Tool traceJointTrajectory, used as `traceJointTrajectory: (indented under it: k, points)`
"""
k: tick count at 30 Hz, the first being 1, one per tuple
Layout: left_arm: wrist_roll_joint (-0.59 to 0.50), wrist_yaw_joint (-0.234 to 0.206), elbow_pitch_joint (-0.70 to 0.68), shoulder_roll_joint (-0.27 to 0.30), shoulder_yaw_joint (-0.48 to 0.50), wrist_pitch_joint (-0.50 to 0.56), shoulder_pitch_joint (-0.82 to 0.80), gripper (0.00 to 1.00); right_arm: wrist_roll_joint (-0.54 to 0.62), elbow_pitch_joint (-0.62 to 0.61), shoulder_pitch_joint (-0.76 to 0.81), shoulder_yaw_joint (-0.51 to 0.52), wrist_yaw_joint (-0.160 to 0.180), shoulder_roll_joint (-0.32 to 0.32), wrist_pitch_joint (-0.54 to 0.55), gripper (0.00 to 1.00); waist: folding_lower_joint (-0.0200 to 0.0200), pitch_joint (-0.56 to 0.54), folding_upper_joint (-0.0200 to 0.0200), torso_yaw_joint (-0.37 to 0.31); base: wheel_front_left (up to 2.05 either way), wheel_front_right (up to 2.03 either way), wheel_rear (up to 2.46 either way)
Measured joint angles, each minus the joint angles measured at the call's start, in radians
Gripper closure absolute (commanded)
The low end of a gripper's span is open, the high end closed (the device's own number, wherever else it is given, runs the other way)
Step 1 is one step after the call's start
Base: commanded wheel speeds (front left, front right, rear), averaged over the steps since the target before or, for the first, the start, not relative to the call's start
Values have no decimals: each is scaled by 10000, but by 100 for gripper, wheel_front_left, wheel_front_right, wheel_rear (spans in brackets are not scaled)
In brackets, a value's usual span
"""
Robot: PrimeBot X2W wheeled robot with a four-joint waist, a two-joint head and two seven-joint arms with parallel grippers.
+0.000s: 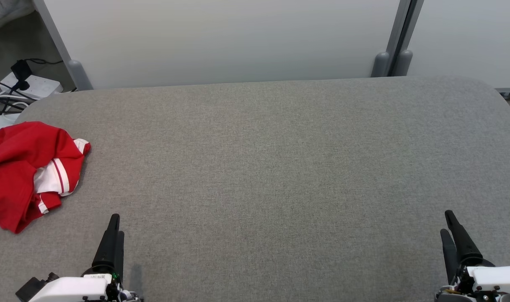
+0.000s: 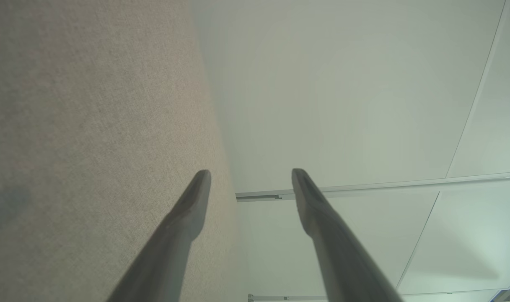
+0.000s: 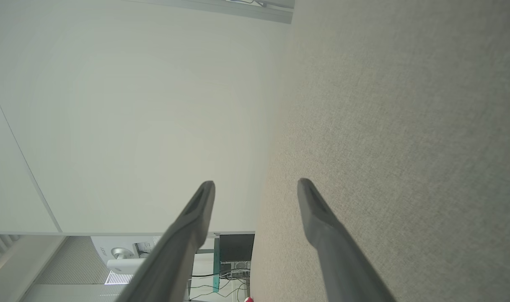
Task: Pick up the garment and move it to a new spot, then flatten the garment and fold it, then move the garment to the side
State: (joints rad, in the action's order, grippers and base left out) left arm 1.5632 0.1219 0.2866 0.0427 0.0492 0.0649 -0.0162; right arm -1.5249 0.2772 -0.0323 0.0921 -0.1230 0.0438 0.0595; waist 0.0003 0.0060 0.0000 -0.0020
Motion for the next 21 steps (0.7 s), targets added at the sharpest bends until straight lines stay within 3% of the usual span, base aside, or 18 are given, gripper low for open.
traceJointTrajectory:
  k: [7, 21]
  points:
    - [-451, 0, -46, 142, -198, -263, -139, 0, 876, -6, -88, -109, 0, 215, -213, 0, 0, 6, 0, 8, 0, 0, 0]
    - [-2995, -247, -391, 600, -474, -673, -521, 0, 3860, -330, -462, -380, 0, 525, -516, 0, -1, 32, 0, 7, 0, 0, 0]
